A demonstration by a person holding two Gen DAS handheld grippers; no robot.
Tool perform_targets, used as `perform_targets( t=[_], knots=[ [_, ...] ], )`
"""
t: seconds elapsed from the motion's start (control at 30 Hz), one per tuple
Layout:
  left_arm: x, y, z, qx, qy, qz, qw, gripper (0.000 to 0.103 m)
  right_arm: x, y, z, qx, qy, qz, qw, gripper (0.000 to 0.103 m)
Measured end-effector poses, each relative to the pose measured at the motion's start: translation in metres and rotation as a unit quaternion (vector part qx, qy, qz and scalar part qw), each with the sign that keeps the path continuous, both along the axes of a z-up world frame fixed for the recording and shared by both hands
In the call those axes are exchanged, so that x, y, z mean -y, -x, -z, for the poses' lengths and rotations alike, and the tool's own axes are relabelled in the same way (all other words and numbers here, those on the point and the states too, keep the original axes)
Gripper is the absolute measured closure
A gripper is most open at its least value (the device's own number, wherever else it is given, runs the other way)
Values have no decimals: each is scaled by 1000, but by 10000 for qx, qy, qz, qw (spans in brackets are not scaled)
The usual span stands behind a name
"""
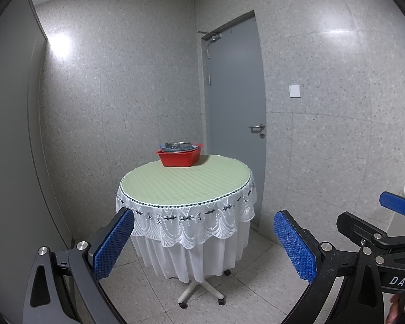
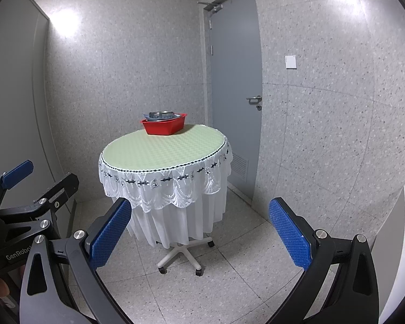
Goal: Organize plates and bowls
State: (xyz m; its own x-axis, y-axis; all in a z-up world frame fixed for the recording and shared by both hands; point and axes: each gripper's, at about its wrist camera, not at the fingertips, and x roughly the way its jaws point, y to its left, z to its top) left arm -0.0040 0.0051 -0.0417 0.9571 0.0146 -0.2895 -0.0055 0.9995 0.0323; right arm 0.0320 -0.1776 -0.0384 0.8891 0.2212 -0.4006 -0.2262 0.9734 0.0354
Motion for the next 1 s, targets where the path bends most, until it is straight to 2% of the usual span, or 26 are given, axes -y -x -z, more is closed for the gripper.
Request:
perform_targets(
  t=[1.0],
  knots=[
    [-5,-5,-3,-18,10,-24,10000,1,-2,-3,-2,-32,13,-30,10000,0]
  ],
)
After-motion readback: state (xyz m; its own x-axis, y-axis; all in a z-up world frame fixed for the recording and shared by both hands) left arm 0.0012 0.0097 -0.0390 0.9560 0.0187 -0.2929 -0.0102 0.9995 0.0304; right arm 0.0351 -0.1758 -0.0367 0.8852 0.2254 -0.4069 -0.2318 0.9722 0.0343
